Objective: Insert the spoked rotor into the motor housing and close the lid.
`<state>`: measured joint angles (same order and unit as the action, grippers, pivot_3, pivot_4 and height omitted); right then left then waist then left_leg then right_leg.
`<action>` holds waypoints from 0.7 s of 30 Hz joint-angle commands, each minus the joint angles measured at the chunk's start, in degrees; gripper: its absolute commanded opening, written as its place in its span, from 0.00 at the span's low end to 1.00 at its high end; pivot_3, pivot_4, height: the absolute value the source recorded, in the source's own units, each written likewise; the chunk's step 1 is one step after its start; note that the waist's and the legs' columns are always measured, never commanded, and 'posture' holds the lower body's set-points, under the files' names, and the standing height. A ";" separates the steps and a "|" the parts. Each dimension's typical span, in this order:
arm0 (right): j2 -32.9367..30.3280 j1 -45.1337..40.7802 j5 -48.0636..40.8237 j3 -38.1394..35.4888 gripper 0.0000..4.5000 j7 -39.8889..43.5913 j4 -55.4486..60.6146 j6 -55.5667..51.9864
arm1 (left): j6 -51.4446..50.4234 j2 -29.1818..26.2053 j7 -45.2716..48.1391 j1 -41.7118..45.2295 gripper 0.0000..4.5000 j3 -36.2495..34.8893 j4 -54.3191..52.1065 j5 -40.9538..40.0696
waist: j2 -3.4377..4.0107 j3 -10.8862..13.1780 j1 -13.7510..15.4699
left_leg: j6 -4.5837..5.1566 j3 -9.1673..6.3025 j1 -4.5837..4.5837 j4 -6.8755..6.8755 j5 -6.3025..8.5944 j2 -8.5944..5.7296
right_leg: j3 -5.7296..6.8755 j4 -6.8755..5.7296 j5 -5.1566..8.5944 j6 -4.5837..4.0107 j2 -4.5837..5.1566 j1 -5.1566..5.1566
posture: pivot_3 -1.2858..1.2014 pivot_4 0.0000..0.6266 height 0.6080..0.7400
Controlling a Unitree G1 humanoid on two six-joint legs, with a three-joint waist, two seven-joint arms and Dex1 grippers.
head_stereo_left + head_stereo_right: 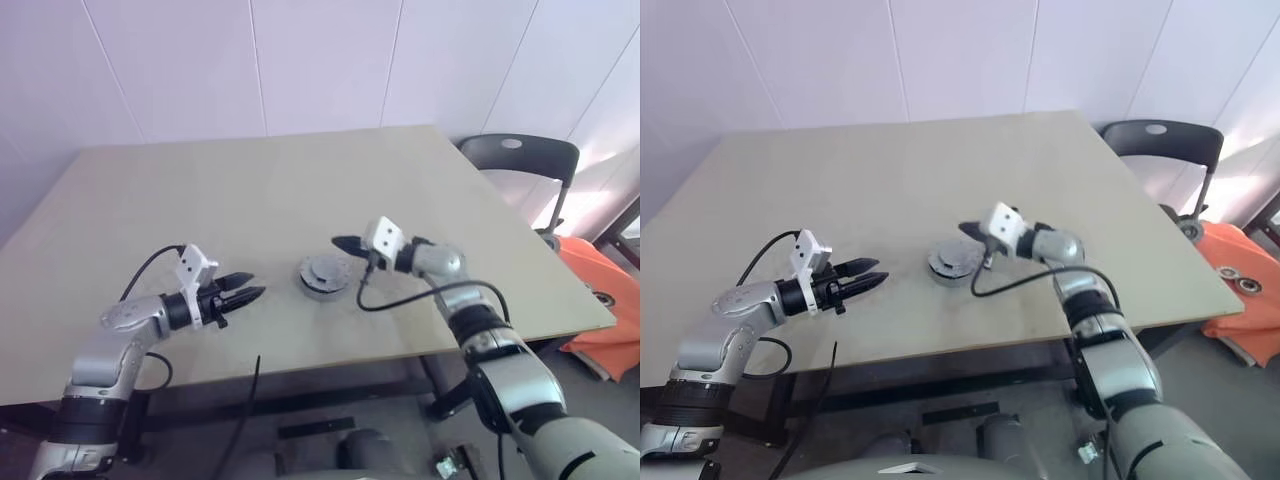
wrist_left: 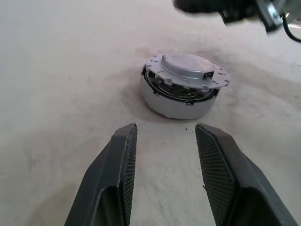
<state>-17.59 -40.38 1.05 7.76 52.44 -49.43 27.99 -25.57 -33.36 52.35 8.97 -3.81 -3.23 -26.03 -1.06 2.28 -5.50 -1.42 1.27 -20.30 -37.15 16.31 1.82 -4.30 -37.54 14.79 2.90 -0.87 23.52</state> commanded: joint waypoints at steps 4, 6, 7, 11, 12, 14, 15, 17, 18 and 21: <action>0.61 2.33 -4.76 -2.17 0.01 -0.68 10.79 -2.21 | -0.53 1.21 0.04 0.01 0.47 -0.26 -3.76 -2.04 | 0.02 0.01 -0.43 | 0.00 0.05 0.09 -0.01 0.00 0.02 | -0.12 -0.10 -0.02 0.02 -0.13 0.00 | 0.52 0.00 1.00; 0.47 3.35 -2.91 -1.16 0.01 -2.15 12.81 0.37 | -0.54 0.95 0.33 -0.28 0.47 -0.08 -3.81 -1.72 | 0.01 0.01 -0.21 | 0.00 0.03 0.14 -0.01 0.00 0.03 | -0.11 -0.13 -0.02 0.02 -0.18 -0.01 | 0.52 0.00 1.00; 0.60 3.58 -2.34 -0.98 0.01 -2.98 13.40 0.87 | -0.55 0.79 0.41 -0.33 0.47 -0.18 -3.61 -1.62 | 0.01 0.01 -0.13 | 0.00 0.03 0.16 -0.01 0.00 0.02 | -0.10 -0.13 -0.02 0.02 -0.21 -0.02 | 0.52 0.00 1.00; 0.42 3.14 -2.80 -0.90 0.21 -2.73 13.02 -1.08 | -0.67 0.25 0.72 -0.31 0.47 -0.62 -3.10 -1.73 | 0.01 0.01 -0.07 | 0.00 0.04 0.14 -0.01 0.00 0.02 | -0.10 -0.11 -0.01 0.02 -0.20 -0.02 | 0.52 0.00 1.00; 0.38 2.99 -3.51 -0.82 0.27 -1.53 12.85 -2.32 | -0.65 0.15 0.75 -0.22 0.47 -0.61 -3.00 -1.69 | 0.01 0.01 -0.06 | 0.00 0.05 0.13 -0.02 0.00 0.02 | -0.11 -0.10 -0.01 0.02 -0.18 -0.02 | 0.52 0.00 1.00; 0.14 3.06 -3.97 -0.21 0.43 0.69 13.15 -3.42 | -0.79 0.03 0.75 -0.12 0.47 -0.49 -3.24 -1.72 | 0.01 0.01 -0.05 | 0.00 0.06 0.12 -0.03 0.00 0.02 | -0.11 -0.08 -0.01 0.02 -0.14 -0.03 | 0.52 0.00 1.00; 0.09 3.11 -3.89 0.21 0.51 1.61 13.49 -4.19 | -0.93 -0.03 0.76 0.00 0.47 -0.47 -3.35 -1.79 | 0.01 0.01 -0.05 | 0.00 0.06 0.11 -0.04 0.00 0.02 | -0.11 -0.07 -0.01 0.02 -0.14 -0.03 | 0.52 0.00 1.00; -0.24 3.14 -3.17 1.50 0.66 3.57 13.89 -4.51 | -1.07 -0.13 0.84 0.22 0.47 -0.40 -3.40 -1.80 | 0.01 0.01 -0.07 | 0.00 0.06 0.11 -0.03 0.00 0.01 | -0.11 -0.06 -0.01 0.02 -0.14 -0.03 | 0.52 0.00 1.00; -0.37 3.05 -3.21 2.10 0.74 5.02 13.86 -4.68 | -1.11 -0.17 0.92 0.36 0.47 -0.39 -3.29 -1.77 | 0.01 0.01 -0.07 | 0.00 0.06 0.11 -0.03 0.00 0.02 | -0.11 -0.06 -0.01 0.02 -0.14 -0.03 | 0.52 0.00 1.00; 0.01 1.65 -2.82 2.98 0.80 6.90 10.87 -4.27 | -1.07 -0.17 0.96 0.83 0.47 -0.26 -2.91 -1.47 | 0.01 0.01 -0.07 | 0.00 0.04 0.12 -0.03 0.00 0.01 | -0.10 -0.06 -0.01 0.02 -0.15 -0.03 | 0.52 0.00 1.00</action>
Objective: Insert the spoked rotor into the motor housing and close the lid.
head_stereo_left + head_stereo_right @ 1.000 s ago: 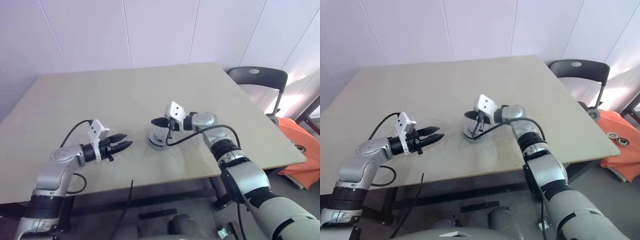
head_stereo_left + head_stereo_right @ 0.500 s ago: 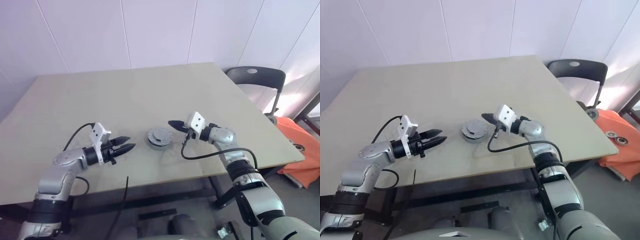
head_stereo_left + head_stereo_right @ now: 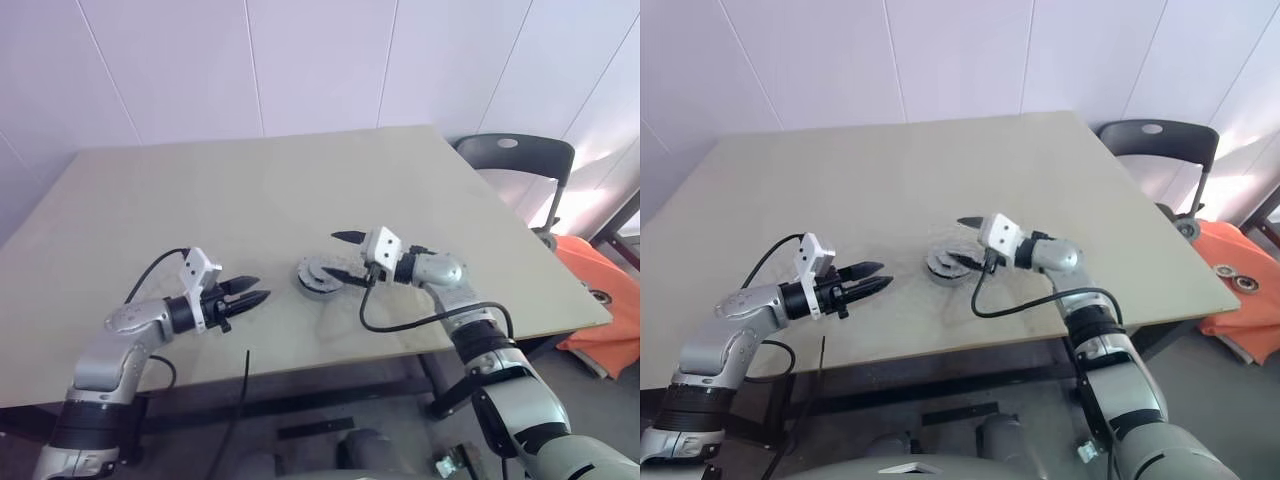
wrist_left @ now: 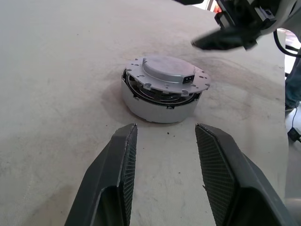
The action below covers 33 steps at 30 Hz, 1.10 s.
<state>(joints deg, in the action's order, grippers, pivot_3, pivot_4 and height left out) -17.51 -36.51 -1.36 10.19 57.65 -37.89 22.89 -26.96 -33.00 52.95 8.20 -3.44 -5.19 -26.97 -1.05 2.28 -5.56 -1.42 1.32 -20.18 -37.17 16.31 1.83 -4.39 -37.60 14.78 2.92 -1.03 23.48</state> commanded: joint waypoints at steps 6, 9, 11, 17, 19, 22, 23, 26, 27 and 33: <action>1.02 -6.16 2.34 1.02 0.80 -1.09 -9.35 5.70 | 0.63 0.49 -0.66 1.57 0.47 -0.13 -1.20 -0.13 | 0.00 0.00 -0.08 | 0.00 0.03 0.01 -0.02 0.00 -0.01 | -0.01 0.00 0.00 0.00 0.00 -0.02 | 0.52 0.00 1.00; 1.65 -6.89 2.74 1.34 0.80 -0.66 -11.47 6.81 | 0.89 0.52 -0.83 1.19 0.47 0.05 -1.28 0.23 | 0.00 0.00 -0.05 | 0.00 0.01 0.01 0.00 0.00 0.00 | -0.01 0.00 0.00 0.00 0.00 -0.02 | 0.52 0.00 1.00; 2.02 -7.57 4.21 1.72 0.80 -2.45 -13.35 8.10 | 0.99 0.54 -1.00 1.24 0.47 -0.08 -1.32 0.25 | 0.00 0.00 -0.05 | 0.00 0.00 0.00 0.02 0.00 0.00 | -0.01 0.00 0.00 0.00 0.00 -0.01 | 0.52 0.00 1.00; 2.86 -9.34 3.94 1.43 0.80 -0.96 -16.17 8.45 | 0.90 0.48 -1.26 1.38 0.47 -0.42 -1.56 0.00 | 0.00 0.00 -0.09 | 0.00 0.01 0.02 -0.02 0.00 0.00 | -0.02 0.00 0.00 -0.01 0.01 -0.04 | 0.52 0.00 1.00; 3.02 -10.16 3.25 0.75 0.88 -0.50 -16.84 8.57 | 0.89 0.42 -1.29 1.34 0.47 -0.57 -1.52 -0.07 | 0.00 0.00 -0.09 | 0.00 0.01 0.02 -0.01 0.00 0.00 | -0.02 0.00 0.00 -0.01 0.01 -0.03 | 0.52 0.00 1.00; 3.33 -10.76 2.44 0.20 0.99 0.35 -17.38 7.82 | 0.85 0.42 -1.45 1.06 0.47 -0.70 -1.75 -0.16 | 0.00 0.00 -0.08 | 0.00 0.00 0.02 -0.01 0.00 0.00 | -0.01 0.00 0.00 0.00 0.01 -0.03 | 0.52 0.00 1.00; 3.34 -10.89 2.92 0.37 0.99 -0.32 -17.56 7.47 | 0.81 0.43 -1.50 0.94 0.47 -0.73 -1.85 -0.22 | 0.00 0.00 -0.08 | 0.00 0.00 0.02 -0.01 0.00 0.01 | -0.01 0.00 -0.01 0.00 0.01 -0.03 | 0.52 0.00 1.00; 3.70 -10.60 3.01 0.85 0.99 0.35 -17.34 6.64 | 0.86 0.49 -1.62 0.80 0.47 -0.72 -1.73 -0.21 | 0.00 0.00 -0.09 | 0.00 0.00 0.02 -0.01 0.00 0.01 | -0.01 0.00 -0.01 0.00 0.01 -0.03 | 0.52 0.00 1.00; 3.80 -10.59 3.14 0.91 0.99 0.22 -17.54 6.75 | 0.89 0.54 -1.67 0.80 0.47 -0.69 -1.66 -0.18 | 0.00 0.00 -0.09 | 0.00 0.00 0.02 -0.01 0.00 0.01 | -0.01 0.00 -0.01 0.00 0.01 -0.03 | 0.52 0.00 1.00; 3.90 -10.68 4.32 1.63 0.99 0.89 -19.45 5.53 | 0.86 0.67 -2.02 0.74 0.47 -0.42 -1.89 -0.18 | 0.00 0.00 -0.08 | 0.00 0.00 0.01 -0.01 0.00 0.01 | -0.01 0.00 -0.01 0.00 0.01 -0.03 | 0.52 0.00 1.00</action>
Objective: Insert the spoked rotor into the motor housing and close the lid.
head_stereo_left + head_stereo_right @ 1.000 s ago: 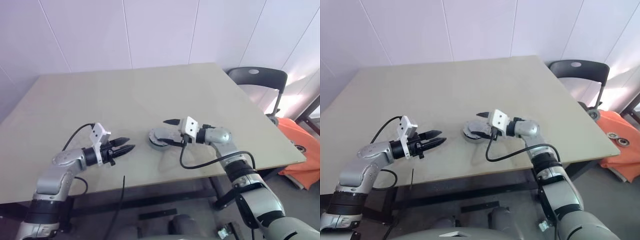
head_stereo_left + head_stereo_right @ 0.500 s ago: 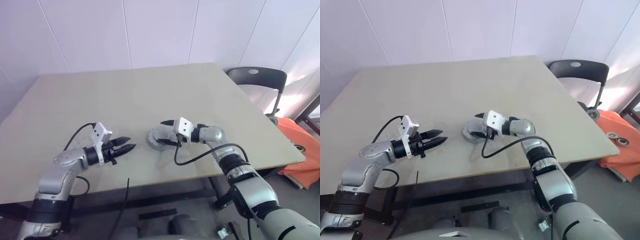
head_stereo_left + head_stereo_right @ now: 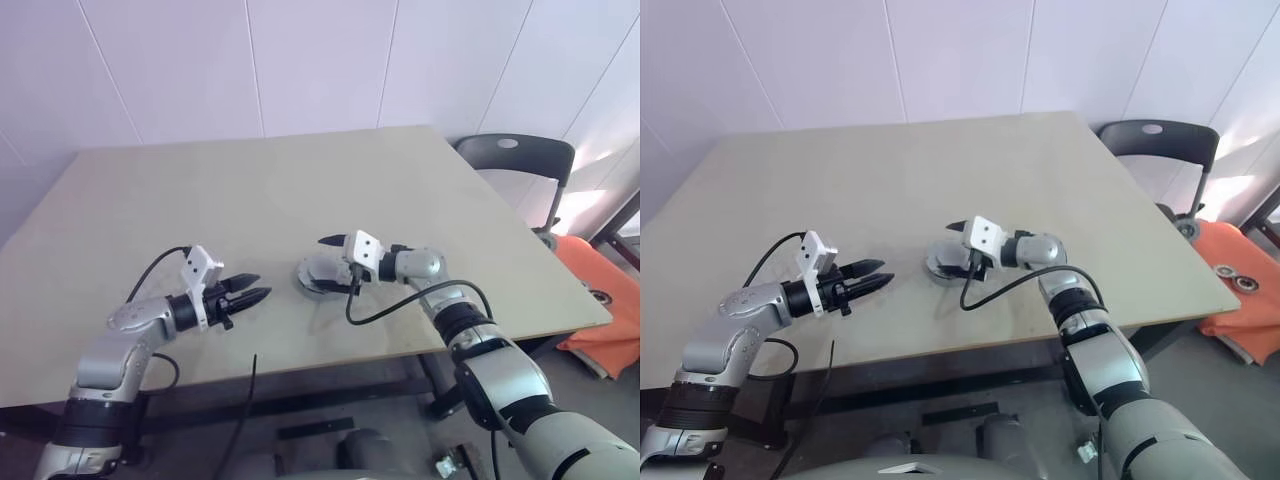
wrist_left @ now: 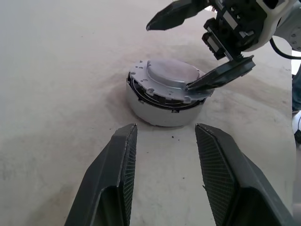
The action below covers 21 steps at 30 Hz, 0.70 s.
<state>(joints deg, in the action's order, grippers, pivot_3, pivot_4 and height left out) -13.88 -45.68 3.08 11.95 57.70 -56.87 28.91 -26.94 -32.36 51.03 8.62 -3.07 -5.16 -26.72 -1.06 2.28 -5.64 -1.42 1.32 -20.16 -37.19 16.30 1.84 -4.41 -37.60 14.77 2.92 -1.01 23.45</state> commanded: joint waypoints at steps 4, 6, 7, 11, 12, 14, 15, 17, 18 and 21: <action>0.61 -1.87 -0.05 -0.42 0.99 1.45 -3.12 -2.72 | 0.70 -0.15 -0.03 0.39 0.47 -0.70 -2.03 -0.45 | -0.01 0.00 -0.01 | 0.00 0.00 0.02 0.00 0.00 0.00 | 0.00 0.00 0.00 0.00 0.00 -0.01 | 0.52 0.00 1.00; 1.07 -2.32 -0.19 -0.88 0.99 0.92 -4.45 -4.07 | 0.67 -0.20 -0.03 0.52 0.47 -0.65 -2.02 -0.40 | -0.01 -0.01 -0.05 | 0.00 0.00 0.08 0.00 0.00 0.00 | 0.00 0.00 0.00 0.00 0.00 -0.06 | 0.52 0.00 1.00; 1.32 -2.50 -0.30 -1.13 0.99 0.68 -4.98 -4.65 | 0.68 -0.22 -0.04 0.58 0.47 -0.61 -2.04 -0.35 | -0.01 -0.01 -0.08 | 0.00 0.00 0.14 0.00 0.00 0.00 | 0.00 -0.01 0.00 0.00 0.00 -0.11 | 0.52 0.00 1.00; 2.31 -2.99 -0.63 -2.36 0.99 -0.77 -6.57 -5.93 | 0.39 -0.11 -0.22 0.69 0.47 -0.45 -2.62 -0.46 | -0.01 -0.01 -0.08 | 0.00 0.01 0.35 0.01 0.00 0.00 | 0.00 -0.01 0.01 -0.01 0.00 -0.31 | 0.52 0.00 1.00; 2.43 -3.10 -0.55 -2.43 0.99 -0.91 -6.80 -6.15 | 0.35 -0.11 -0.24 0.66 0.47 -0.43 -2.70 -0.49 | -0.01 -0.01 -0.08 | 0.00 0.01 0.40 0.01 0.00 0.00 | 0.00 -0.01 0.01 -0.01 0.00 -0.36 | 0.52 0.00 1.00; 2.59 -3.21 -0.41 -2.47 0.99 -0.86 -7.09 -6.37 | 0.29 -0.14 -0.26 0.62 0.47 -0.42 -2.81 -0.52 | -0.01 -0.01 -0.10 | 0.00 0.02 0.52 0.01 0.00 0.00 | -0.01 -0.01 0.02 -0.02 0.00 -0.47 | 0.52 0.00 1.00; 2.70 -3.28 -0.34 -2.45 0.99 -0.93 -7.19 -6.43 | 0.27 -0.18 -0.25 0.65 0.47 -0.47 -2.77 -0.53 | -0.01 0.00 -0.10 | 0.00 0.03 0.59 0.02 0.00 0.00 | -0.01 -0.01 0.02 -0.02 0.00 -0.55 | 0.52 0.00 1.00; 2.92 -3.30 -0.33 -2.38 0.99 -0.44 -7.24 -6.77 | 0.27 -0.24 -0.19 0.72 0.47 -0.57 -2.65 -0.56 | -0.01 0.00 -0.12 | 0.00 0.03 0.67 0.04 0.00 0.00 | -0.02 -0.01 0.02 -0.02 0.00 -0.62 | 0.52 0.00 1.00; 3.00 -3.26 -0.33 -2.31 0.99 -0.10 -7.21 -6.89 | 0.29 -0.25 -0.17 0.75 0.47 -0.59 -2.60 -0.56 | -0.01 0.00 -0.13 | 0.00 0.03 0.67 0.04 0.00 0.00 | -0.02 -0.01 0.03 -0.02 0.00 -0.62 | 0.52 0.00 1.00; 2.93 -2.74 -0.14 -1.67 0.99 2.24 -6.76 -7.14 | 0.36 -0.23 -0.21 0.92 0.47 -0.65 -2.40 -0.51 | -0.01 -0.01 -0.15 | 0.00 0.03 0.69 0.04 0.00 0.00 | -0.02 -0.01 0.03 -0.02 0.00 -0.63 | 0.52 0.00 1.00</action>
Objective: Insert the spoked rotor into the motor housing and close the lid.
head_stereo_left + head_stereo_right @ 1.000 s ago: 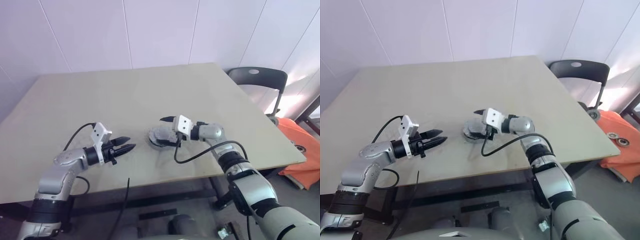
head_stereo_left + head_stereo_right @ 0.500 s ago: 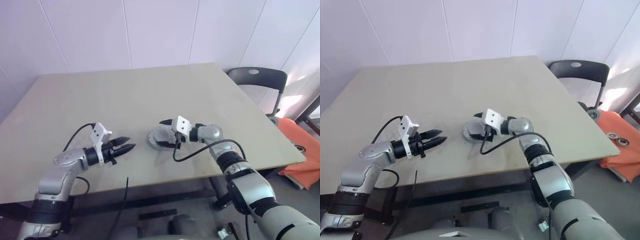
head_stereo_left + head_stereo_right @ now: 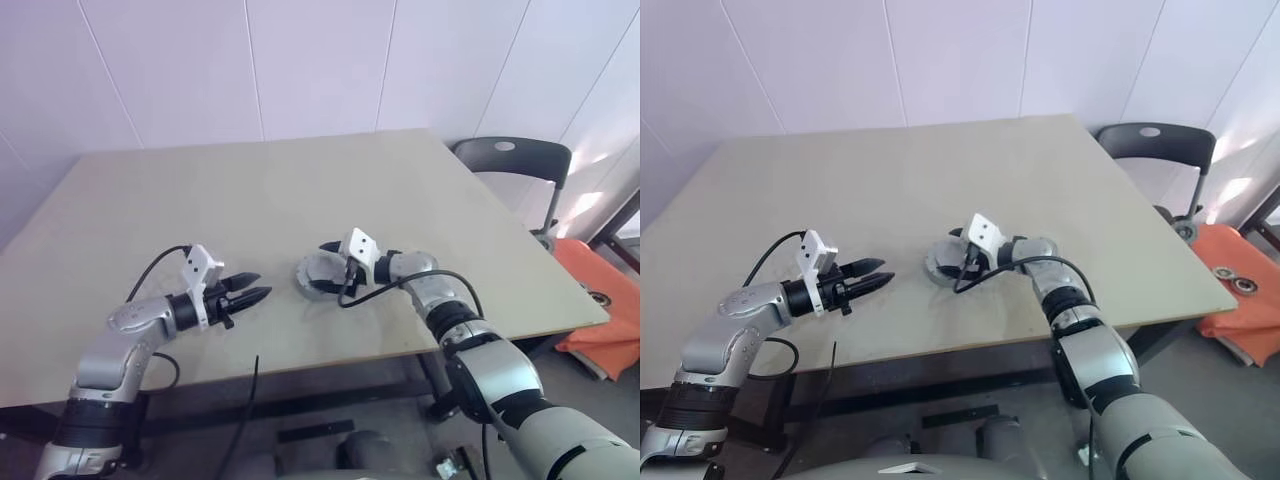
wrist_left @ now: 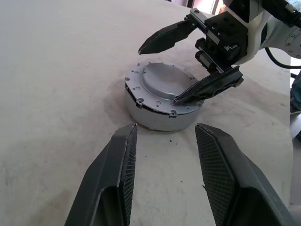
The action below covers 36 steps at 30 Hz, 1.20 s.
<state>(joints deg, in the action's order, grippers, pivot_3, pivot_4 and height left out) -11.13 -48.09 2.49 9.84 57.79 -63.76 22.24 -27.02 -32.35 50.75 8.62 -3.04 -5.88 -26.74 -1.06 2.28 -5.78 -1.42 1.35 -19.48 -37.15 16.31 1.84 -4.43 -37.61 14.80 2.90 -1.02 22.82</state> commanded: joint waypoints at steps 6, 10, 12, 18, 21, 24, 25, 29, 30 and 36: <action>0.29 -0.24 0.31 0.47 0.99 4.58 0.60 -1.49 | 0.45 -0.12 -0.17 0.97 0.47 -0.69 -1.65 -0.45 | 0.00 0.00 -0.02 | 0.00 0.00 0.00 0.03 0.00 0.00 | 0.00 0.01 0.00 0.01 0.00 0.00 | 0.52 0.00 1.00; 0.27 -0.55 0.70 0.49 0.99 4.16 0.42 -1.19 | 0.57 -0.13 -0.33 0.81 0.47 -0.77 -1.50 -0.34 | 0.00 0.00 -0.02 | 0.00 0.00 0.00 0.03 0.00 0.00 | 0.00 0.01 0.00 0.01 0.00 0.00 | 0.52 0.00 1.00; 0.24 -0.71 0.88 0.50 0.99 3.82 0.21 -1.05 | 0.68 -0.13 -0.37 0.76 0.47 -0.78 -1.39 -0.28 | 0.00 0.00 -0.03 | 0.00 0.00 0.00 0.04 0.00 0.00 | 0.00 0.02 0.00 0.01 0.00 0.00 | 0.52 0.00 1.00; 0.40 -0.98 1.29 0.45 0.99 2.32 -0.25 -0.79 | 0.78 -0.03 -0.45 0.64 0.47 -0.82 -1.42 -0.35 | 0.00 0.00 -0.07 | 0.00 0.00 0.01 0.03 0.00 0.00 | 0.00 0.02 0.00 0.00 0.00 0.00 | 0.52 0.00 1.00; 0.57 -1.03 1.45 0.34 0.99 1.54 -0.40 -0.74 | 0.76 0.09 -0.58 0.59 0.47 -0.72 -1.59 -0.36 | 0.00 0.00 -0.11 | 0.00 0.00 0.01 0.03 0.00 0.01 | 0.00 0.02 0.00 0.00 0.00 0.00 | 0.52 0.00 1.00; 0.68 -0.86 1.59 0.43 0.79 1.13 -0.42 -0.56 | 0.74 0.17 -0.68 0.53 0.47 -0.64 -1.74 -0.40 | 0.00 0.00 -0.11 | 0.00 0.00 0.01 0.04 0.00 0.01 | 0.00 0.02 0.00 0.00 0.00 0.00 | 0.52 0.00 1.00; 0.71 -0.79 1.63 0.45 0.72 0.89 -0.40 -0.48 | 0.73 0.23 -0.72 0.49 0.47 -0.60 -1.81 -0.44 | 0.00 0.00 -0.11 | 0.00 0.00 0.01 0.04 0.00 0.01 | 0.00 0.02 0.01 0.00 0.00 0.00 | 0.52 0.00 1.00; 0.73 -0.70 1.87 0.67 0.44 0.32 -0.22 -0.41 | 0.71 0.47 -0.80 0.44 0.47 -0.47 -1.83 -0.38 | 0.00 0.00 -0.23 | 0.00 0.00 0.02 0.04 0.00 0.01 | -0.01 0.03 0.01 0.00 0.00 -0.01 | 0.52 0.00 1.00; 0.69 -0.73 2.18 0.89 0.36 -0.03 -0.26 -0.45 | 0.62 0.54 -0.85 0.38 0.47 -0.49 -1.96 -0.43 | 0.00 0.00 -0.23 | 0.00 0.01 0.04 0.02 0.00 0.01 | -0.02 0.03 0.02 -0.03 0.00 -0.03 | 0.52 0.00 1.00; 0.57 -0.66 2.51 1.05 0.36 0.27 -0.28 -0.59 | 0.47 0.69 -1.00 0.02 0.47 -0.56 -2.27 -0.44 | 0.00 0.00 -0.18 | -0.01 0.01 0.11 -0.09 -0.01 0.01 | -0.06 0.04 0.14 -0.11 0.00 -0.16 | 0.52 0.00 1.00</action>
<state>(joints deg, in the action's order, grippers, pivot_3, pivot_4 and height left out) -10.00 -48.28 4.31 11.04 58.96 -63.78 22.17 -27.00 -31.51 49.86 8.10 -3.03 -5.91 -26.73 -1.06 2.28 -5.96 -1.42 1.36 -19.38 -37.24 16.30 1.85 -4.50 -37.56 14.94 2.79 -1.01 22.67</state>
